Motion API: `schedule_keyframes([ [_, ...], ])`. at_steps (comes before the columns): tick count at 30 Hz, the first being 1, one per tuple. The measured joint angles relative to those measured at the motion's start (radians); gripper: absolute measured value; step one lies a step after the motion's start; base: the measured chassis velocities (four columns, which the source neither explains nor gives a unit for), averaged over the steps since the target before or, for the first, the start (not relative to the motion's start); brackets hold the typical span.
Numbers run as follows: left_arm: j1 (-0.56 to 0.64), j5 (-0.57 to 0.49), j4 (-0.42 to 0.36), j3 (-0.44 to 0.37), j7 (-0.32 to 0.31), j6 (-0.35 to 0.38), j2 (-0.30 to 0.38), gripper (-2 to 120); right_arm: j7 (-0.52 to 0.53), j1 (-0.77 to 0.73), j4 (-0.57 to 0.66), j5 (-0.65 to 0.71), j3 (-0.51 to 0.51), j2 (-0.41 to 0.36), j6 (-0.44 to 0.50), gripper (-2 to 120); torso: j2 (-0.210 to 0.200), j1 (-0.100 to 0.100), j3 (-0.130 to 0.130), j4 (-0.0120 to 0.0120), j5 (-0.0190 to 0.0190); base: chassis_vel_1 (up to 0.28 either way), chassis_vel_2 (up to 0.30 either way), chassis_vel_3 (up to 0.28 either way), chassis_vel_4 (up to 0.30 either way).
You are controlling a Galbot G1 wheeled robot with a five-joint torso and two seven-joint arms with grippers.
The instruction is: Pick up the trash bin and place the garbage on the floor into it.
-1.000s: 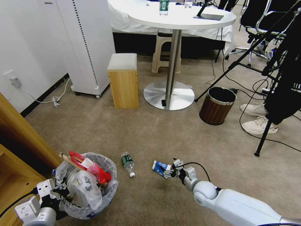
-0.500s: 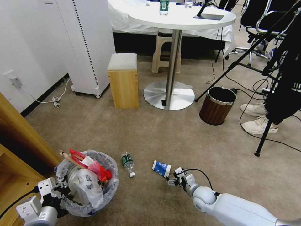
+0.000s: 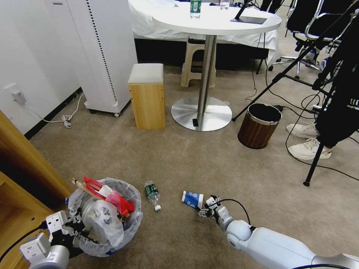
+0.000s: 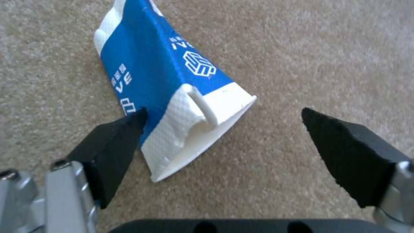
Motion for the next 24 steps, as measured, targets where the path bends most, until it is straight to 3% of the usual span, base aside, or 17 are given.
schedule_keyframes([
  [24,0.000,-0.001,-0.004,0.011,0.011,-0.013,-0.001,0,-0.014,-0.015,-0.081,-0.106,0.015,0.024,0.124,4,0.000,0.000,0.000,0.0000,0.0001,0.000,0.000,0.000,0.000],
])
